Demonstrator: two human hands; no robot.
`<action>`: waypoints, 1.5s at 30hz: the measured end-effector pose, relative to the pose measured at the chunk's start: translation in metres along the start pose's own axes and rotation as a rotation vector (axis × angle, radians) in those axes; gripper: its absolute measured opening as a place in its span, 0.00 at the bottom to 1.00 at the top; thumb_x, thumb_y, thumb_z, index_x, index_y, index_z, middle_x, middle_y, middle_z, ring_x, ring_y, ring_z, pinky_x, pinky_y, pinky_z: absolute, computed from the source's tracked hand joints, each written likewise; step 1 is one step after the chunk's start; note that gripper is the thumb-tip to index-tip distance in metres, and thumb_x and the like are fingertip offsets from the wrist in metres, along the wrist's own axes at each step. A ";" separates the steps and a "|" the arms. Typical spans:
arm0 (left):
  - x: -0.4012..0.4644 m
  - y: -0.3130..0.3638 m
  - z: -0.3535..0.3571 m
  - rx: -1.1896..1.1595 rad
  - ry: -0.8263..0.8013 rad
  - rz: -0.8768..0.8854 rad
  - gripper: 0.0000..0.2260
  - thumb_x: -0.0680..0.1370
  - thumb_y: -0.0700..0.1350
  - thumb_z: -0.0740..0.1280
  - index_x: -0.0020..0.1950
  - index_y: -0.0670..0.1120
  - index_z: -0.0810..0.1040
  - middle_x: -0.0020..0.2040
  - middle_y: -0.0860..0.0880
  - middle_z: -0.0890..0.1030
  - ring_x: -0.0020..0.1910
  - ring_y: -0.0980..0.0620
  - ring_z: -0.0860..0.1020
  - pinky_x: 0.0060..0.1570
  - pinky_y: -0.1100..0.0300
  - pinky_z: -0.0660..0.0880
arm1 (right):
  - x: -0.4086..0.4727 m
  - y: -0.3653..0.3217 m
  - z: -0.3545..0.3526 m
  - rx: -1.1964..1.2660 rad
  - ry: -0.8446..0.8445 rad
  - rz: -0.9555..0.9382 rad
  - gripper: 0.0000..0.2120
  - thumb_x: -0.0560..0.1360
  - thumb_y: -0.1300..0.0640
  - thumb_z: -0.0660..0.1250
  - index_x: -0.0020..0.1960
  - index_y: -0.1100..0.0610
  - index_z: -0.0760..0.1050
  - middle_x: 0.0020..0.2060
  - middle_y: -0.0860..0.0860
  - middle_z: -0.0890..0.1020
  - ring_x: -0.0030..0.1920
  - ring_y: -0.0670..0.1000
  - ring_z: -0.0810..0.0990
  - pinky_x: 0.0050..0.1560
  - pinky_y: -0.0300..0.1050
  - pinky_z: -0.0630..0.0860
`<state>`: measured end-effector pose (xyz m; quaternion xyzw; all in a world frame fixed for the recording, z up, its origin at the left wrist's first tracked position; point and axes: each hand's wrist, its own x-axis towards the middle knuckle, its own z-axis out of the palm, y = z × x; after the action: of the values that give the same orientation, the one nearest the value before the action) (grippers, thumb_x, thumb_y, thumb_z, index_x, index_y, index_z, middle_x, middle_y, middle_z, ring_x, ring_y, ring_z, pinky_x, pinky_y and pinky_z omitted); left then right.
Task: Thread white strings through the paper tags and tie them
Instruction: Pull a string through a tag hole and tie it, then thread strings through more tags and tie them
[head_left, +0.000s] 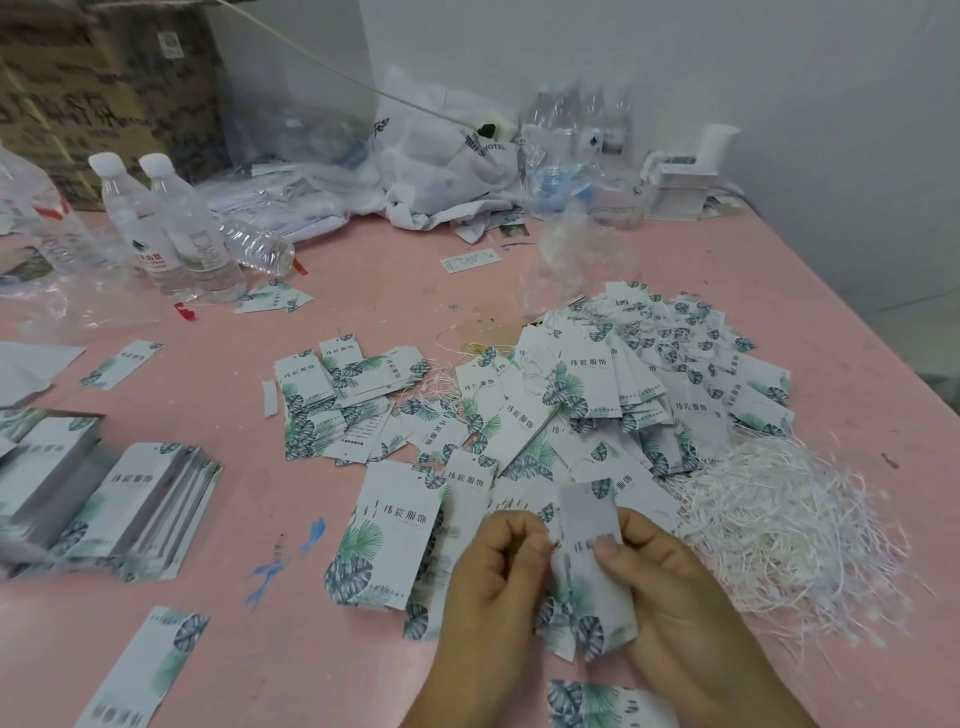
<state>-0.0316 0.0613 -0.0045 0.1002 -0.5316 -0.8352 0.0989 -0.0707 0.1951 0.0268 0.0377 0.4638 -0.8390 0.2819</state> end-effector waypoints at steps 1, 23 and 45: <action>-0.003 -0.002 0.002 0.049 0.003 0.025 0.09 0.73 0.51 0.69 0.43 0.45 0.79 0.33 0.40 0.74 0.32 0.50 0.70 0.33 0.57 0.69 | 0.000 0.002 0.002 -0.020 0.022 0.004 0.15 0.68 0.65 0.67 0.55 0.63 0.81 0.46 0.68 0.82 0.41 0.61 0.83 0.44 0.58 0.80; -0.004 0.000 0.001 0.741 0.125 0.548 0.11 0.75 0.38 0.67 0.49 0.54 0.82 0.46 0.58 0.75 0.34 0.56 0.74 0.32 0.62 0.72 | 0.031 -0.047 -0.002 -0.484 0.368 -0.298 0.06 0.73 0.59 0.70 0.45 0.49 0.82 0.42 0.54 0.86 0.36 0.55 0.85 0.30 0.45 0.79; 0.004 0.006 -0.012 0.946 0.053 0.482 0.09 0.76 0.37 0.70 0.51 0.51 0.81 0.46 0.63 0.75 0.45 0.65 0.75 0.42 0.77 0.66 | -0.045 -0.019 -0.027 -1.715 -0.272 -0.060 0.15 0.71 0.38 0.67 0.55 0.33 0.67 0.52 0.31 0.69 0.53 0.34 0.71 0.54 0.31 0.69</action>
<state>-0.0317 0.0476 -0.0044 0.0300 -0.8554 -0.4550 0.2458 -0.0483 0.2446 0.0404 -0.3008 0.8991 -0.2043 0.2438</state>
